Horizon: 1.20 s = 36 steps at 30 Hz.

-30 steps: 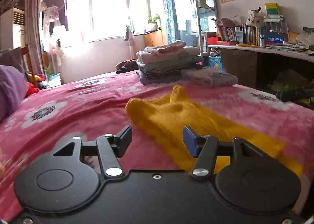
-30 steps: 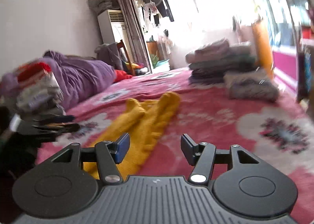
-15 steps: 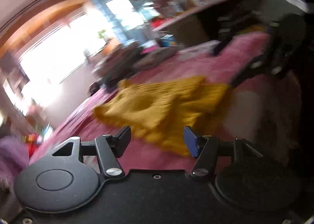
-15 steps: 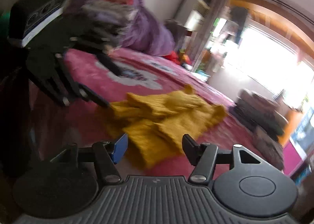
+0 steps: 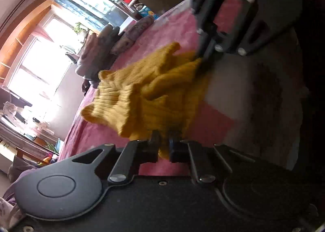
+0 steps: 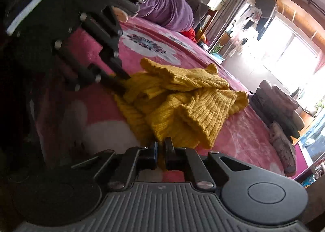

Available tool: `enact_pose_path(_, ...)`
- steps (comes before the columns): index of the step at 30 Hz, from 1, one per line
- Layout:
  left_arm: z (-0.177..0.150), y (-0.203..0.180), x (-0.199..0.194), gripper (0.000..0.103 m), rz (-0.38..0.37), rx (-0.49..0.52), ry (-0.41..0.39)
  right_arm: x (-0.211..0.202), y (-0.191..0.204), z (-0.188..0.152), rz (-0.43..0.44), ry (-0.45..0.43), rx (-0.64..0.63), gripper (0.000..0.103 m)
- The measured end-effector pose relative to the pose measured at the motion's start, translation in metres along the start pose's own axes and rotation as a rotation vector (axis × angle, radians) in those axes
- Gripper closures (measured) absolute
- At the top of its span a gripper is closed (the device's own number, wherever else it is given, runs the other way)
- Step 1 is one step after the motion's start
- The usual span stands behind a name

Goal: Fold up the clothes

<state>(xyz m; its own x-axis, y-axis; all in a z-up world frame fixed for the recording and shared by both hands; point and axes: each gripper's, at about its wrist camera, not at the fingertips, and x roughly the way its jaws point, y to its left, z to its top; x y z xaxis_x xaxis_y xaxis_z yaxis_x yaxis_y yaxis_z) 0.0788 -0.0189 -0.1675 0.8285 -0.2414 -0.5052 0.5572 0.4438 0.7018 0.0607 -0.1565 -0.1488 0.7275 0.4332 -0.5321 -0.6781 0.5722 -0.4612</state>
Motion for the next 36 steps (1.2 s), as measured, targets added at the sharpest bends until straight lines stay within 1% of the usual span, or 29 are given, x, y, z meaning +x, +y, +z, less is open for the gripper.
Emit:
enact_pose_path(1,-0.001,0.006,0.0,0.094,-0.024,-0.052,-0.011,-0.002,-0.001,0.0,0.006,-0.009,0.011,0.094)
enact_pose_path(2,-0.001,0.015,-0.002,0.085,-0.053,-0.112,-0.025,-0.004,-0.002,0.001,0.012,-0.017,0.023,0.091)
enact_pose_path(3,-0.003,0.024,-0.007,0.081,-0.079,-0.156,-0.04,-0.006,-0.003,0.001,0.018,-0.026,0.034,0.088)
enact_pose_path(4,-0.005,0.034,-0.011,0.068,-0.103,-0.2,-0.056,-0.008,-0.004,0.002,0.024,-0.035,0.046,0.076)
enact_pose_path(5,-0.008,0.042,-0.016,0.063,-0.112,-0.243,-0.072,-0.013,-0.007,0.002,0.018,-0.05,0.054,0.064)
enact_pose_path(7,-0.017,0.062,-0.027,0.063,-0.123,-0.36,-0.113,-0.025,-0.016,0.002,-0.01,-0.093,0.078,0.062)
enact_pose_path(9,-0.026,0.089,-0.033,0.063,-0.113,-0.521,-0.168,-0.029,-0.031,0.005,-0.036,-0.152,0.152,0.062)
enact_pose_path(11,-0.025,0.105,-0.024,0.072,-0.081,-0.617,-0.2,-0.027,-0.044,0.008,-0.056,-0.197,0.215,0.064)
enact_pose_path(13,-0.024,0.12,-0.014,0.078,-0.054,-0.705,-0.229,-0.01,-0.05,0.012,-0.056,-0.202,0.235,0.064)
enact_pose_path(16,-0.011,0.113,0.014,0.078,-0.102,-0.712,-0.224,0.018,-0.055,0.015,-0.022,-0.199,0.284,0.064)
enact_pose_path(17,-0.009,0.107,0.021,0.078,-0.115,-0.705,-0.211,0.026,-0.055,0.015,-0.008,-0.194,0.307,0.064)
enact_pose_path(18,-0.006,0.101,0.028,0.078,-0.13,-0.681,-0.175,0.036,-0.055,0.015,0.015,-0.172,0.32,0.064)
enact_pose_path(19,-0.003,0.091,0.037,0.079,-0.151,-0.628,-0.108,0.053,-0.051,0.014,0.05,-0.098,0.309,0.062)
enact_pose_path(20,-0.001,0.082,0.046,0.079,-0.167,-0.576,-0.051,0.062,-0.046,0.013,0.056,-0.069,0.283,0.059)
enact_pose_path(21,0.0,0.075,0.051,0.079,-0.153,-0.533,-0.056,0.067,-0.04,0.011,0.049,-0.068,0.253,0.059)
enact_pose_path(23,0.003,0.075,0.056,0.079,-0.143,-0.519,-0.041,0.071,-0.039,0.011,0.049,-0.057,0.257,0.059)
enact_pose_path(25,0.005,0.074,0.058,0.079,-0.132,-0.498,-0.034,0.07,-0.039,0.012,0.053,-0.048,0.232,0.059)
enact_pose_path(28,-0.001,0.079,0.049,0.079,-0.15,-0.542,-0.06,0.062,-0.042,0.012,0.067,-0.064,0.254,0.059)
enact_pose_path(29,-0.006,0.091,0.042,0.078,-0.182,-0.607,-0.089,0.054,-0.048,0.012,0.076,-0.084,0.289,0.06)
enact_pose_path(30,-0.014,0.099,0.031,0.076,-0.19,-0.673,-0.121,0.045,-0.055,0.012,0.083,-0.107,0.329,0.059)
enact_pose_path(31,-0.022,0.106,0.018,0.068,-0.174,-0.714,-0.155,0.034,-0.06,0.011,0.079,-0.133,0.358,0.055)
enact_pose_path(32,-0.03,0.112,0.003,0.062,-0.144,-0.724,-0.193,0.022,-0.063,0.01,0.059,-0.155,0.361,0.048)
enact_pose_path(33,-0.035,0.11,-0.007,0.062,-0.113,-0.696,-0.212,0.013,-0.065,0.009,0.028,-0.17,0.337,0.045)
enact_pose_path(34,-0.04,0.107,-0.017,0.062,-0.065,-0.636,-0.217,0.005,-0.066,0.007,-0.007,-0.181,0.294,0.042)
enact_pose_path(35,-0.044,0.1,-0.024,0.062,-0.016,-0.55,-0.204,0.001,-0.066,0.004,-0.034,-0.176,0.235,0.038)
enact_pose_path(36,-0.047,0.092,-0.027,0.062,0.014,-0.476,-0.189,-0.002,-0.066,0.001,-0.058,-0.166,0.172,0.037)
